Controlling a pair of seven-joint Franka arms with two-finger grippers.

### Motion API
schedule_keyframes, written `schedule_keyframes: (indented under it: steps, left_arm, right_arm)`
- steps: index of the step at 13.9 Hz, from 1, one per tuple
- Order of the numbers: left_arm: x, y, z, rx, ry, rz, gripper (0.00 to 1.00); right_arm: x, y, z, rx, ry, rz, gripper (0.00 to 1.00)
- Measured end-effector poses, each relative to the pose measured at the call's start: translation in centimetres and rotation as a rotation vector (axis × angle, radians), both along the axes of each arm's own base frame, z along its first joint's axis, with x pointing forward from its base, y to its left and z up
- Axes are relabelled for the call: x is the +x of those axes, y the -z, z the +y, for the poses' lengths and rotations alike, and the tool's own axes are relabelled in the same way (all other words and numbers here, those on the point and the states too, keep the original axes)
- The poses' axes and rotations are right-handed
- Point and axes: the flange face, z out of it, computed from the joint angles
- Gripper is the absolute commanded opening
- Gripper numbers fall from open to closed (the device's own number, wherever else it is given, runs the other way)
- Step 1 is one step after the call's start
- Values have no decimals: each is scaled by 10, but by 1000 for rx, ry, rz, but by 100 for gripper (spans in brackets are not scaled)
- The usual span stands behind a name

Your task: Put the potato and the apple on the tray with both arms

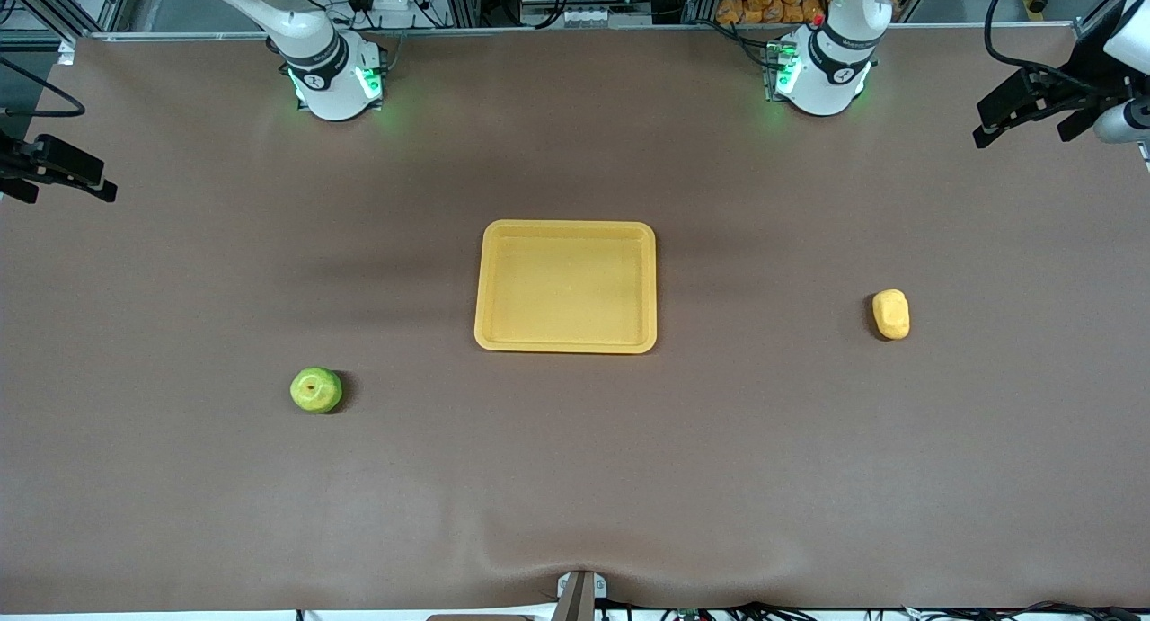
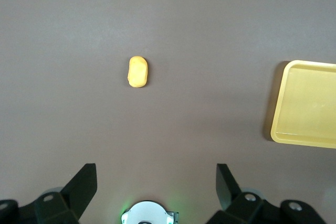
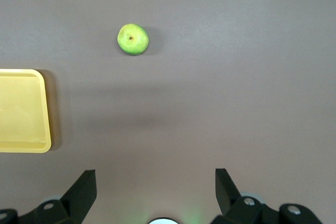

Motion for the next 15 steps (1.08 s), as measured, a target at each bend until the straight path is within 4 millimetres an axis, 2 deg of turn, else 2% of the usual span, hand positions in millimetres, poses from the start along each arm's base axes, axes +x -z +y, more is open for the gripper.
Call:
schedule_keyframes:
  steps: [7, 15]
  left_arm:
    - [1, -3, 3, -1, -6, -9, 100]
    - [5, 5, 4, -2, -7, 10, 100]
  right_arm:
    - [0, 1, -1, 0, 1, 2, 100]
    - [0, 1, -2, 0, 2, 0, 100]
